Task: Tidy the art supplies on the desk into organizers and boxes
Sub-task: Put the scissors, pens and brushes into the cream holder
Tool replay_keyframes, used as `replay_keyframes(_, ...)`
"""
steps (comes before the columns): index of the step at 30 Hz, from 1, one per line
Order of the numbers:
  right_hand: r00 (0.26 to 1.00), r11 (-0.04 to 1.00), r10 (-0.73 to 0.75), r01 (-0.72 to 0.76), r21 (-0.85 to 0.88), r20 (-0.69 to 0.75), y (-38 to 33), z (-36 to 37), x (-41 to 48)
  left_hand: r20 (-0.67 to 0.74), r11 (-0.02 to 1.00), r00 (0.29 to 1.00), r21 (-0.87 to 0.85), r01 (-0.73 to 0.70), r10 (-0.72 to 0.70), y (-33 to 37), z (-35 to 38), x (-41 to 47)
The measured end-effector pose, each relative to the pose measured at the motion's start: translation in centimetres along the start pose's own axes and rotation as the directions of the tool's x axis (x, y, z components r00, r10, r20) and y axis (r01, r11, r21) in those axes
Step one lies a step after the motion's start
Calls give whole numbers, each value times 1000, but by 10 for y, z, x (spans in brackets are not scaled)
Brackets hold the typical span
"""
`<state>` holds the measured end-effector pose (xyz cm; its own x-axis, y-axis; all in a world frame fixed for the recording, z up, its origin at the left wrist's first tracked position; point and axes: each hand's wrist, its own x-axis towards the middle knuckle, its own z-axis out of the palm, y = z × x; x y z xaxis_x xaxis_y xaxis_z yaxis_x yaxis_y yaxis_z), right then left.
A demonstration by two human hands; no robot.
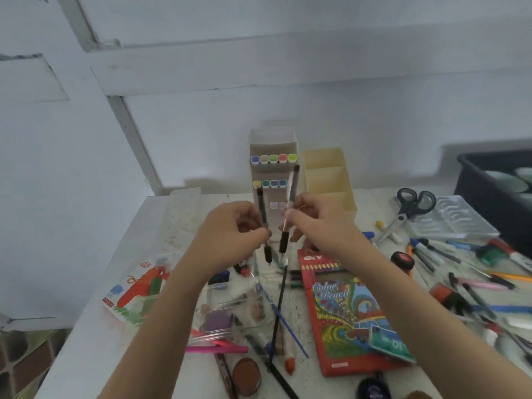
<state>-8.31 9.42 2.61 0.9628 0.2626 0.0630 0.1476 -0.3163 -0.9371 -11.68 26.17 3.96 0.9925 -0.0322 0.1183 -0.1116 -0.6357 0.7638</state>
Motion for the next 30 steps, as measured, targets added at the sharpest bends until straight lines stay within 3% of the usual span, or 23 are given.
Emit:
replay_keyframes(2,981,991,-112,100,-84,-160,0,-26,-1,-59,995,994,-47,-92,89,18,13,7)
replay_keyframes(5,923,979,-171,119,-167,-344,13,-59,6,-154,977,971,-87,-196,181,36,42,26)
replay_keyframes(9,866,978,-177,102,-181,-468,40,-83,18,-208,974,956,-46,-223,209,41,87,57)
replay_keyframes(14,877,967,-188,86,-240,-442,75,-90,24,-256,972,939,28,-231,231,37,125,81)
replay_keyframes(22,933,921,-203,80,-381,-296,93,-98,30,-176,966,973,236,-107,151,37,149,100)
replay_keyframes(27,889,956,-216,109,-271,-403,93,-101,33,-200,975,976,217,-46,90,37,147,104)
replay_keyframes(30,888,954,-217,106,-280,-405,93,-105,36,-129,967,991,256,-3,37,37,146,105)
